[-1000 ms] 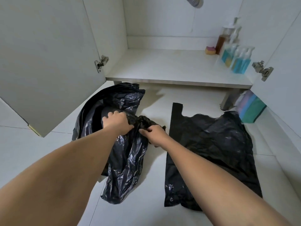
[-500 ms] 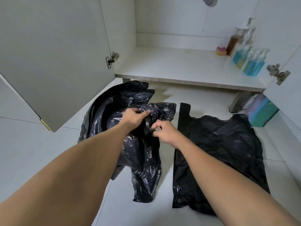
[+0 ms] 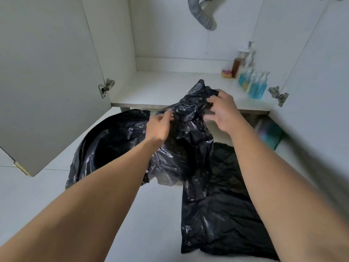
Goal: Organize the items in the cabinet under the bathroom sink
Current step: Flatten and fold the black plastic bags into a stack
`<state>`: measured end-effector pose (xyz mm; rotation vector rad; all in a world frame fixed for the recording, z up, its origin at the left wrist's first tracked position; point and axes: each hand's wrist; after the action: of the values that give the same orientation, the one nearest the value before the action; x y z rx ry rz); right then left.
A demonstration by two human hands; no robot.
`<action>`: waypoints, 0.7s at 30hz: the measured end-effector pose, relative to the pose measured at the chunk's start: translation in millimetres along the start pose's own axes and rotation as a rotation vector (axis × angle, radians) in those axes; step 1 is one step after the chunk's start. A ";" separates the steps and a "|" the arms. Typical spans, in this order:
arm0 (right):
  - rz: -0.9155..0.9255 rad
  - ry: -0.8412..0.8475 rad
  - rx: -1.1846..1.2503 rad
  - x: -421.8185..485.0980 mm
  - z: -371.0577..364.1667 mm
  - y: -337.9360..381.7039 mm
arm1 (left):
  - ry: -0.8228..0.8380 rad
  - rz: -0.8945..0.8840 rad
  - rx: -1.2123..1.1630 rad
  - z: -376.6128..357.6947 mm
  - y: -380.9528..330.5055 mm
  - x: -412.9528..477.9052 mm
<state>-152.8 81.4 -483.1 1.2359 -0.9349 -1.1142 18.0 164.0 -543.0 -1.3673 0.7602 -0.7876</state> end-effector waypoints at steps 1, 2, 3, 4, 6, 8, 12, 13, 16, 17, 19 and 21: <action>0.085 -0.006 -0.051 2.6 11.9 11.8 | -0.099 -0.052 -0.022 -6.9 -11.3 3.0; 0.158 -0.026 -0.140 2.6 24.3 22.5 | -0.174 -0.096 -0.060 -13.1 -23.3 6.4; 0.226 -0.062 -0.249 3.8 37.7 31.6 | -0.213 -0.138 -0.098 -19.0 -37.3 7.5; 0.295 -0.099 -0.362 3.6 50.8 40.2 | -0.222 -0.175 -0.126 -24.3 -48.9 11.8; 0.409 -0.144 -0.537 -0.3 74.9 57.7 | -0.167 -0.262 -0.106 -33.0 -69.5 19.6; 0.480 -0.156 -0.630 -8.2 94.1 74.2 | -0.050 -0.384 0.018 -42.6 -87.9 20.4; 0.496 -0.050 -0.796 -30.1 120.9 90.3 | 0.297 -0.610 0.413 -71.1 -121.1 7.3; 0.482 -0.032 -0.826 -32.9 126.8 89.1 | 0.384 -0.597 0.531 -77.5 -125.1 3.3; 0.389 -0.067 -0.877 -36.8 146.7 77.6 | 0.558 -0.448 0.758 -93.4 -114.7 -1.2; 0.344 -0.113 -0.925 -34.6 155.8 72.0 | 0.556 -0.419 0.810 -97.3 -107.3 -1.5; 0.222 -0.203 -1.027 -26.4 177.4 60.2 | 0.503 -0.387 0.900 -102.6 -93.4 0.5; 0.047 -0.242 -1.082 -18.9 196.4 48.9 | 0.460 -0.362 0.963 -103.3 -87.0 0.0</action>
<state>-340.4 54.0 -409.8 0.1945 -0.3820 -1.4502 -72.6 104.8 -462.2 -0.4402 0.3606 -1.5357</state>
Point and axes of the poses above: each hand's wrist, its own x-axis towards the middle knuckle, its own z-axis out of the back of the hand, y = z × x, and after that the axes turned 10 degrees about -x, right-handed
